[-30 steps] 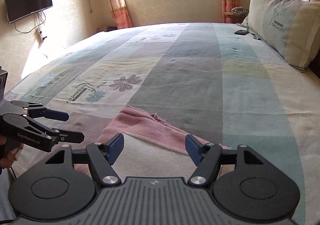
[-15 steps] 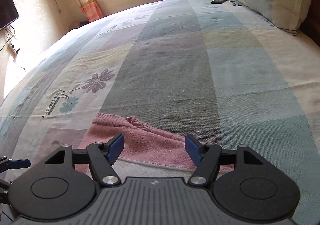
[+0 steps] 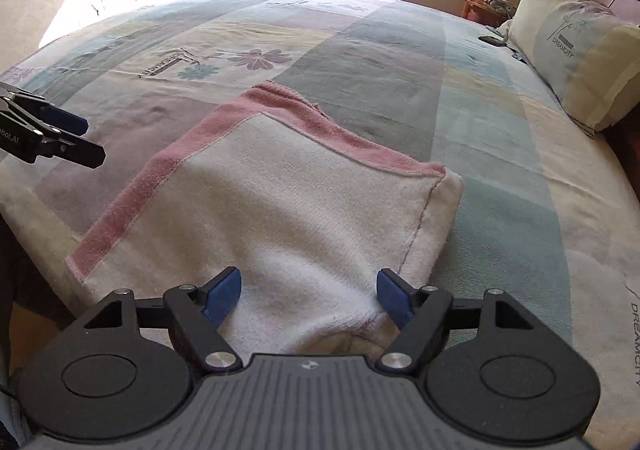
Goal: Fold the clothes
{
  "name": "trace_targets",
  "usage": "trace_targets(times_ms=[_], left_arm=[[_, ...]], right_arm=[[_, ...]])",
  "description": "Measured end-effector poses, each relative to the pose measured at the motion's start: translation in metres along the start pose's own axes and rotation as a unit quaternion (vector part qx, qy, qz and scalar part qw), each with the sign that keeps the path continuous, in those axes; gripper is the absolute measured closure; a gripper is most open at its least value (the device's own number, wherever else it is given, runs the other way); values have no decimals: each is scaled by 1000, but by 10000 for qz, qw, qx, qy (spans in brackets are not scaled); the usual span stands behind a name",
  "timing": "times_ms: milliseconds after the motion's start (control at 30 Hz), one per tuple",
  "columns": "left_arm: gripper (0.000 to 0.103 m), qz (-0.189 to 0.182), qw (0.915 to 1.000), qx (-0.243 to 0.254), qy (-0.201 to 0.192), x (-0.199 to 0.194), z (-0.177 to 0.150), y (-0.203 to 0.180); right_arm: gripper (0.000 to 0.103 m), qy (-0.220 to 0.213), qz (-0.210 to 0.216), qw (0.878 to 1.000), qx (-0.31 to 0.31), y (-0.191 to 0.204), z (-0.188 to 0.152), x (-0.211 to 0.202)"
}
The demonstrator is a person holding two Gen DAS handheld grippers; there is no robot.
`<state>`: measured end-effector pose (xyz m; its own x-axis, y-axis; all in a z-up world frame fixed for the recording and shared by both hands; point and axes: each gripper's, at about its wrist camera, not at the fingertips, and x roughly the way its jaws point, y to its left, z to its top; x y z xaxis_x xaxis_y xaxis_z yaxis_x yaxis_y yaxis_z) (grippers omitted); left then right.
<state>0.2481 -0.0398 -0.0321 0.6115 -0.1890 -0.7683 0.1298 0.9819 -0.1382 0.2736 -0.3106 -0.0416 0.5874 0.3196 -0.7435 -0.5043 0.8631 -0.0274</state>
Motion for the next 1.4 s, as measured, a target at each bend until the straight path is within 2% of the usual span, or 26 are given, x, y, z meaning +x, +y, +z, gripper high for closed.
trace_targets(times_ms=[67, 100, 167, 267, 300, 400, 533, 600, 667, 733, 833, 1033, 1167, 1267, 1333, 1400], left_arm=[[12, -26, 10000, 32, 10, 0, -1, -6], [12, -37, 10000, 63, 10, -1, -2, -9], [12, -63, 9999, 161, 6, -4, -3, -16], [12, -89, 9995, 308, 0, -12, -7, -22], [12, -84, 9995, 300, 2, -13, -8, -22], [12, -94, 9997, 225, 27, -14, -9, -20], [12, -109, 9997, 238, 20, -14, -8, -25], [12, -152, 9993, 340, 11, -17, -8, -30], [12, -168, 9989, 427, 12, -18, -9, -33], [12, -151, 9988, 462, 37, -19, -9, -33], [12, -176, 9990, 400, 72, -17, -6, -29], [12, -282, 9987, 431, -61, -14, 9, -35], [12, -424, 9982, 433, -30, -10, 10, -36], [12, -413, 9982, 418, 71, -4, 14, -33], [12, -366, 9982, 452, 124, 3, 21, -34], [12, -405, 9977, 544, 43, 8, 34, -41]], right_arm=[[24, -214, 294, 9993, 119, 4, -1, -17], [24, -283, 585, 9977, 181, 7, -3, -23], [23, -265, 962, 9948, 190, 13, -8, -25], [23, 209, 754, 9964, 334, 11, -27, -10], [27, 301, 720, 9958, 473, 6, -35, -7], [28, 109, 894, 9916, 926, -6, -45, -20], [27, -62, 784, 9932, 861, 2, -36, -35], [26, -125, 953, 9919, 832, 7, -33, -37], [24, -13, 994, 9919, 793, 13, -35, -31], [24, 271, 798, 9934, 779, 15, -44, -21], [25, 206, 830, 9921, 915, 13, -51, -25], [17, -531, 453, 9928, 970, 5, -17, -41], [17, -492, 226, 9919, 1145, -9, 1, -13], [16, -139, 101, 9890, 1467, -18, 0, 11], [6, -194, 180, 9883, 1503, -17, -3, 15], [4, -232, 198, 9879, 1521, -15, -3, 16]])
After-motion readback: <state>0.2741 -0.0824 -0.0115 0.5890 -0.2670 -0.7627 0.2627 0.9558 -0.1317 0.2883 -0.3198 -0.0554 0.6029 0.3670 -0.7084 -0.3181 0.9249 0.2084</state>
